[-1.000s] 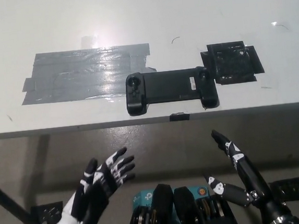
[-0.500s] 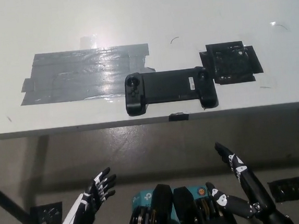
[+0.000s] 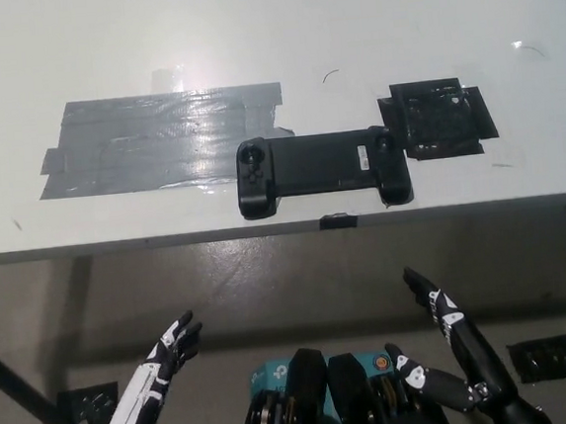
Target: A controller is being placed at the center of the desk near the left hand and the robot uses its left hand's index finger to press a button at the left area of the controller
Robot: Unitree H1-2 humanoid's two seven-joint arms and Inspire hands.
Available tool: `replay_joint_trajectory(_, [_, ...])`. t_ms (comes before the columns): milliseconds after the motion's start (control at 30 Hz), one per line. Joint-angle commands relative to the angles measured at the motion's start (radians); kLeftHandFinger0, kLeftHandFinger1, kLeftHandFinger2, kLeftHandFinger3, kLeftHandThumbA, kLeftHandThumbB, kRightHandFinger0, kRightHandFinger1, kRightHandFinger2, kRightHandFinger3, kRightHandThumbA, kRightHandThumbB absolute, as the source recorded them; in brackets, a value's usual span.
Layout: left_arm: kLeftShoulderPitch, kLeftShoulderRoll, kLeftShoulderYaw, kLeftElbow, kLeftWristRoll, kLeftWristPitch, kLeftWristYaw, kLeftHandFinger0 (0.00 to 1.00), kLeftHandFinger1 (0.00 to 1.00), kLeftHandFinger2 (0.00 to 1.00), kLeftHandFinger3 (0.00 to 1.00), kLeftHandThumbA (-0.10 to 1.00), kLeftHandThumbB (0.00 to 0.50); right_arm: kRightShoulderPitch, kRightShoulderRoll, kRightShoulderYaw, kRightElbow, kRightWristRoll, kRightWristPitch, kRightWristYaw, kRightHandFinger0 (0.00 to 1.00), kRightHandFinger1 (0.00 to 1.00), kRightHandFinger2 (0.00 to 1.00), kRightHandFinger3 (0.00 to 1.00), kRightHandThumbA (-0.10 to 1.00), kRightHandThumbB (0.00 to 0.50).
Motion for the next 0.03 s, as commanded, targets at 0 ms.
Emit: replay_joint_trajectory(0, [-0.007, -0.002, 0.012, -0.016, 0.054, -0.083, 0.031, 1.0, 1.0, 1.0, 1.0, 1.0, 0.297, -0.02, 0.006, -0.011, -0.029, 0.021, -0.044, -0.001, 1.0, 1.0, 1.0, 1.0, 0.58, 0.241])
